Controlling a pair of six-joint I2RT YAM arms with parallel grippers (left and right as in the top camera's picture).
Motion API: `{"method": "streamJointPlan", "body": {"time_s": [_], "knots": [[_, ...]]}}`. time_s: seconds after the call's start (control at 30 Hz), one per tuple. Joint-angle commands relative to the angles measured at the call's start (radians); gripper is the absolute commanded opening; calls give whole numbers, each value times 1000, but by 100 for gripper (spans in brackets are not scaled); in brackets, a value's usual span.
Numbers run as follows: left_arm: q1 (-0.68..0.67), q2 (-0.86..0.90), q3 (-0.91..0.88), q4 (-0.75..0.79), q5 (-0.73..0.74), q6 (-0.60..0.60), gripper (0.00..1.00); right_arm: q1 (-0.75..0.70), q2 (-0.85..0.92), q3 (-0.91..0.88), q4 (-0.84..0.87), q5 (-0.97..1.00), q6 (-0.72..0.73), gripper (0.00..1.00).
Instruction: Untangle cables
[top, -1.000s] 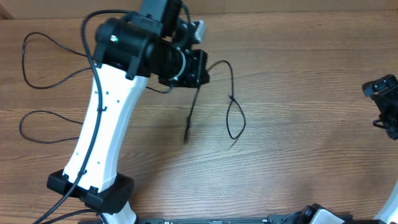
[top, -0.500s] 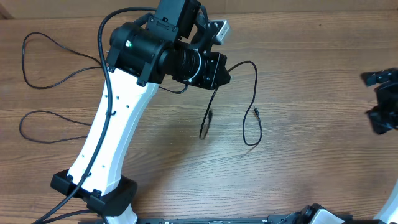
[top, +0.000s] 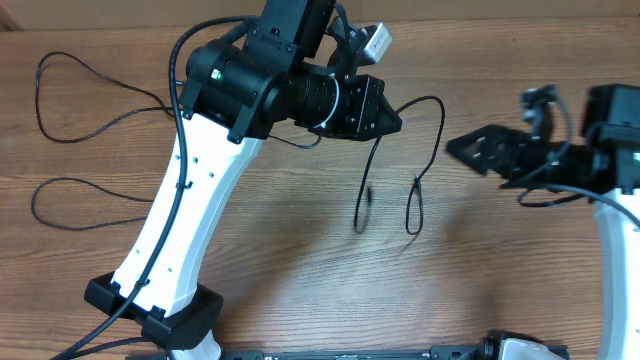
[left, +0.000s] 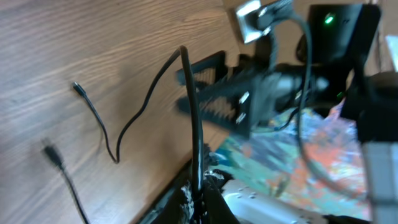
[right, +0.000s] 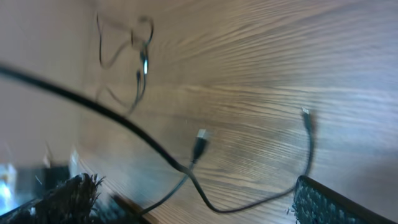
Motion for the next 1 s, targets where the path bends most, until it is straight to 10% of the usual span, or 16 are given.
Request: {"method": "streamJointPlan", "body": {"time_s": [0.0, 0.23, 0.37, 0.5, 0.8, 0.97], "knots": [[-5, 0, 18, 9, 56, -116, 4, 92, 0, -5, 27, 52, -87, 100], [-5, 0, 18, 22, 167, -123, 4, 180, 3, -5, 104, 76, -82, 96], [-5, 0, 18, 16, 166, -118, 4, 182, 10, -5, 123, 126, -32, 61], [-5, 0, 18, -10, 68, -119, 4, 182, 10, -5, 123, 136, 5, 6], [-6, 2, 14, -134, -370, -118, 12, 182, 3, 5, 133, -47, 179, 4], [-6, 2, 11, -170, -376, -56, 39, 182, -25, 32, 190, -166, 263, 4]]}}
